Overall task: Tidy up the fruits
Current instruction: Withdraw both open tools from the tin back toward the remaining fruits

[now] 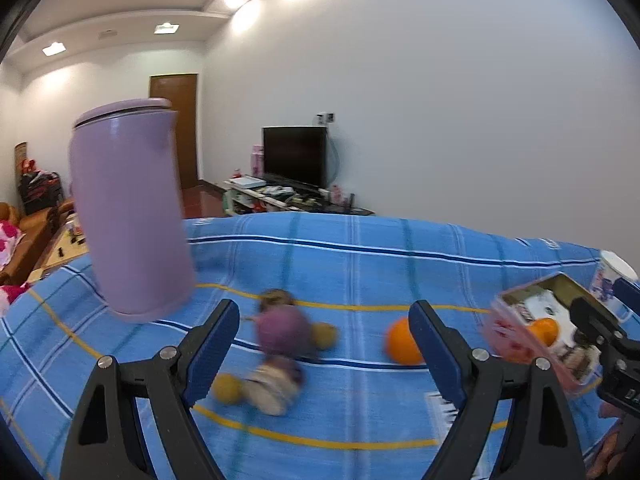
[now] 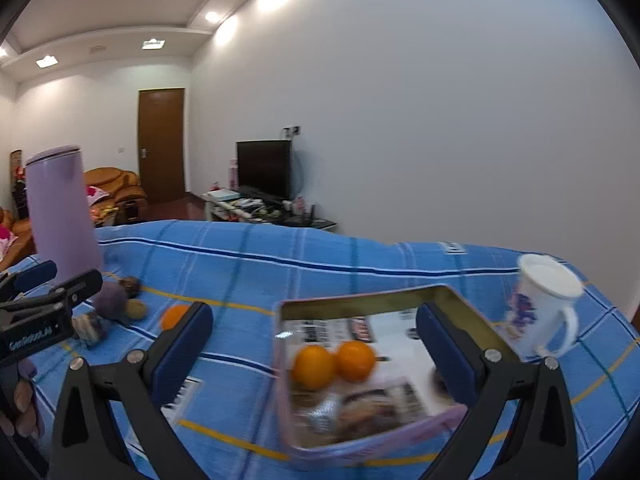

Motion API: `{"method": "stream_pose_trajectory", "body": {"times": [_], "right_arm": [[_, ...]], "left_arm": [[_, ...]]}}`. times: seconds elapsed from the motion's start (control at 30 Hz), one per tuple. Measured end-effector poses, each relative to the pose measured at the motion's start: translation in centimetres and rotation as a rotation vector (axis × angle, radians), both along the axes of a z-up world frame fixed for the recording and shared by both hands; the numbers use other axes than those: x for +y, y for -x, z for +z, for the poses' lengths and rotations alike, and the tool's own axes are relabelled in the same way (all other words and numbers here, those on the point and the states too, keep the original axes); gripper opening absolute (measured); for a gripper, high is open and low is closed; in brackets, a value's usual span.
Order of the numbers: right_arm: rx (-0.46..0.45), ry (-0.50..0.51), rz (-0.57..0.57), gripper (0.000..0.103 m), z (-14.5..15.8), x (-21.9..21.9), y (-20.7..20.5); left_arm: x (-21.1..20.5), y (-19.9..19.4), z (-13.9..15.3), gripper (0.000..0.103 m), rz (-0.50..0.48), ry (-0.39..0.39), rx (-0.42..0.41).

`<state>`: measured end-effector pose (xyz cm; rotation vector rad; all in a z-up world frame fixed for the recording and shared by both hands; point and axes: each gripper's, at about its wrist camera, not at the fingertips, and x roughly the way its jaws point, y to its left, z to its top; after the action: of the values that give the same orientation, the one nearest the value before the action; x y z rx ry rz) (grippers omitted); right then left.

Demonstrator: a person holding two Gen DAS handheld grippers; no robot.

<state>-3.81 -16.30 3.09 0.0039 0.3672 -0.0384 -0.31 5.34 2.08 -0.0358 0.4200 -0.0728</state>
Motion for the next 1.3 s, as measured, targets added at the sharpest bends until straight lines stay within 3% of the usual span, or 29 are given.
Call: {"method": "stream_pose_trajectory", "body": {"times": [0.27, 0.4, 0.67, 0.83, 0.97, 1.03, 1.1, 1.2, 1.3], "right_arm": [[0.054, -0.038, 0.038, 0.103, -0.4, 4.7, -3.1], [0.072, -0.037, 0.055, 0.103, -0.6, 6.7, -4.3], [0.158, -0.089, 0.083, 0.103, -1.3, 9.2, -7.2], [0.191, -0.049, 0.14, 0.103, -1.9, 10.5, -7.4], [0.179, -0.054, 0.166, 0.103, -1.6, 10.6, -6.9], [0.186, -0.067, 0.177, 0.103, -1.5, 10.4, -6.8], [0.207, -0.105, 0.207, 0.103, -1.7, 10.4, -6.8], [0.246, -0.14, 0.294, 0.103, -2.0, 11.7, -7.1], [0.279, -0.103, 0.414, 0.103, -2.3, 14.5, -7.4]], "left_arm": [[5.5, -0.7, -0.4, 0.087, 0.059, 0.008, 0.008], [6.9, -1.2, -0.9, 0.088, 0.063, -0.007, 0.035], [10.2, -2.5, -1.1, 0.087, 0.079, 0.045, 0.113], [10.5, -2.6, -1.3, 0.087, 0.003, 0.043, 0.155], [8.9, -2.5, -1.5, 0.087, -0.06, -0.051, 0.166], [8.9, -2.9, -2.0, 0.087, -0.034, -0.085, 0.198], [9.9, -3.6, -2.4, 0.088, 0.05, -0.102, 0.233], [12.1, -3.7, -2.2, 0.088, 0.167, -0.087, 0.218], [13.8, -3.7, -2.0, 0.088, 0.246, -0.068, 0.206]]}}
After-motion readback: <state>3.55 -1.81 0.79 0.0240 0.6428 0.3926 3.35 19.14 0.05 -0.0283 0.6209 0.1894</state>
